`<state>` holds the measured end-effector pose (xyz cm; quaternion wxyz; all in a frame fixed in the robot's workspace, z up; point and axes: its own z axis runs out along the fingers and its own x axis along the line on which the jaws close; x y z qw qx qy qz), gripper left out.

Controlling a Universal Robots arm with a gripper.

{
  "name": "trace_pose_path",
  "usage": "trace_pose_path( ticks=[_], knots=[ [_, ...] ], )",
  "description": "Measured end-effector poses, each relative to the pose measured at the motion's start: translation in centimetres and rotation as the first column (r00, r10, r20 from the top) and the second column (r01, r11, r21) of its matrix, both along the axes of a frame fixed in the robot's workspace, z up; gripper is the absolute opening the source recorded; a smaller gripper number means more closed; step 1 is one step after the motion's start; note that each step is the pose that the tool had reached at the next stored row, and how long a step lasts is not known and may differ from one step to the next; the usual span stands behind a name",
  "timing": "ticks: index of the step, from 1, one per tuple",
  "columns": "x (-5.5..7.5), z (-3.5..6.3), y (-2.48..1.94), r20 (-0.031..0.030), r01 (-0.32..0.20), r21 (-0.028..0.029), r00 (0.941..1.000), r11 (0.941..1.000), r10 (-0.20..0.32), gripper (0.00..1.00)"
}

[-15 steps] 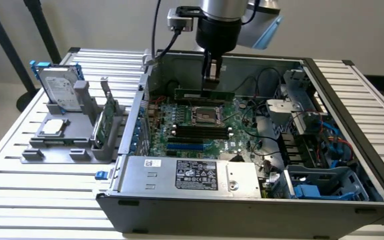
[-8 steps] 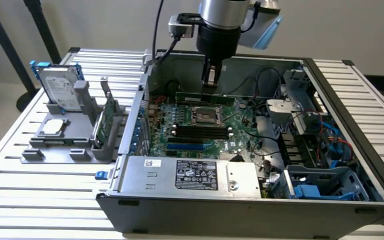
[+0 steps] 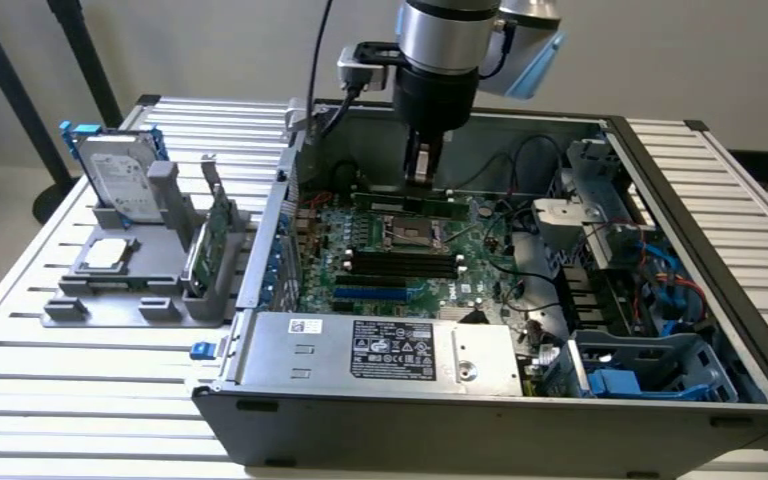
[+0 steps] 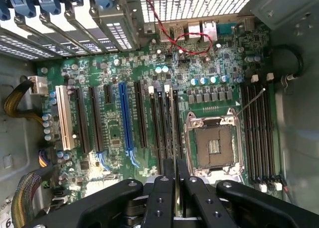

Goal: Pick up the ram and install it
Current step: 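Pick up the ram and move it above insertion slot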

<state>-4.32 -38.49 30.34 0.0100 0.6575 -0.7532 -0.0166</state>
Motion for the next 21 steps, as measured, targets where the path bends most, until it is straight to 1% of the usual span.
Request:
trace_pose_path(
  ticks=[4,6,10,14,17,18,21],
  knots=[
    [0.0,-0.53,0.0,0.0152,-0.001,-0.0004,0.9999,1.0,0.001,0.14],
    [-0.1,-0.83,0.0,0.0188,-0.005,-0.0003,0.9998,1.0,0.005,0.14],
    [-0.2,-1.46,0.0,0.0194,-0.021,-0.001,0.9996,0.9998,0.021,0.14],
    [-0.2,-2.13,0.0,0.0193,-0.043,-0.0035,0.9989,0.9991,0.043,0.14],
    [-0.2,-2.68,-0.01,0.0193,-0.051,-0.0046,0.9985,0.9987,0.051,0.14],
    [-0.2,-2.85,-0.05,0.0192,-0.052,-0.0049,0.9985,0.9986,0.052,0.14],
    [-0.2,-3.25,-0.47,0.0193,-0.053,-0.0049,0.9984,0.9986,0.053,0.14]
  ],
)
